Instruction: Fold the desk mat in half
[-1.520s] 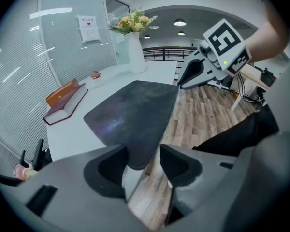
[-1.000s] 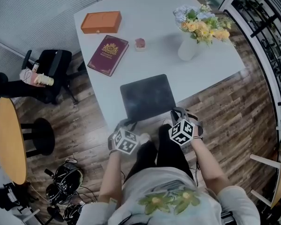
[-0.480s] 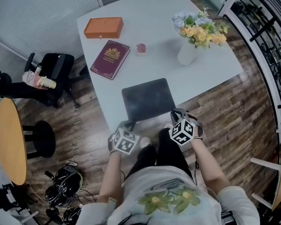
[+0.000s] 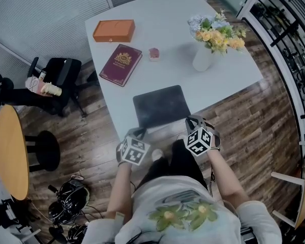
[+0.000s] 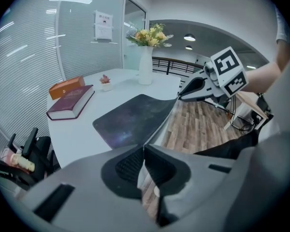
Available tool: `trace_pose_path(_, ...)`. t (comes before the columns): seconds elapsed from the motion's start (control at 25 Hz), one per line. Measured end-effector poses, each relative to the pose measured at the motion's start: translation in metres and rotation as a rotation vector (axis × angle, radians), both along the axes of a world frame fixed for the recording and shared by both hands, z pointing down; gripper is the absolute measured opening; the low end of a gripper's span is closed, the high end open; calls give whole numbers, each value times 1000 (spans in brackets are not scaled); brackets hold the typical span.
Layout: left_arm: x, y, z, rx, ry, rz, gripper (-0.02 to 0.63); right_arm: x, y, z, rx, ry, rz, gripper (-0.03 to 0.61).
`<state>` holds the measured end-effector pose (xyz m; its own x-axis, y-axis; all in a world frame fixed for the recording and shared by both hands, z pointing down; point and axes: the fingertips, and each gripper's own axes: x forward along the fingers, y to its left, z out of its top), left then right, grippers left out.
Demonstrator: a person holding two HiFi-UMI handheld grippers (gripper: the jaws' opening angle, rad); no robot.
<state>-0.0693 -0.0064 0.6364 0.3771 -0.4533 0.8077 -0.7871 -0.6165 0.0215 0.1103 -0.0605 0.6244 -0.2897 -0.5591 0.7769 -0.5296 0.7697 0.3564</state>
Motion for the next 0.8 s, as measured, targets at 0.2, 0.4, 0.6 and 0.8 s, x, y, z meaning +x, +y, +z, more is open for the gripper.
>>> trace_pose_path(0.2, -1, -5, -10, 3, 27, -11, 15, -1, -5, -8, 9, -17, 13, 34)
trace_pose_path(0.4, -2, -11, -19, 5, 54, -25, 14, -1, -8, -15, 17, -31, 27, 32)
trace_pose_path(0.6, -6, -16, -27, 19, 70, -43, 14, -2, -8, -22, 24, -44, 40, 32)
trace_pose_path(0.8, -8, -21, -42, 42, 90, -57, 12, -2, -10, -30, 38, -54, 51, 34)
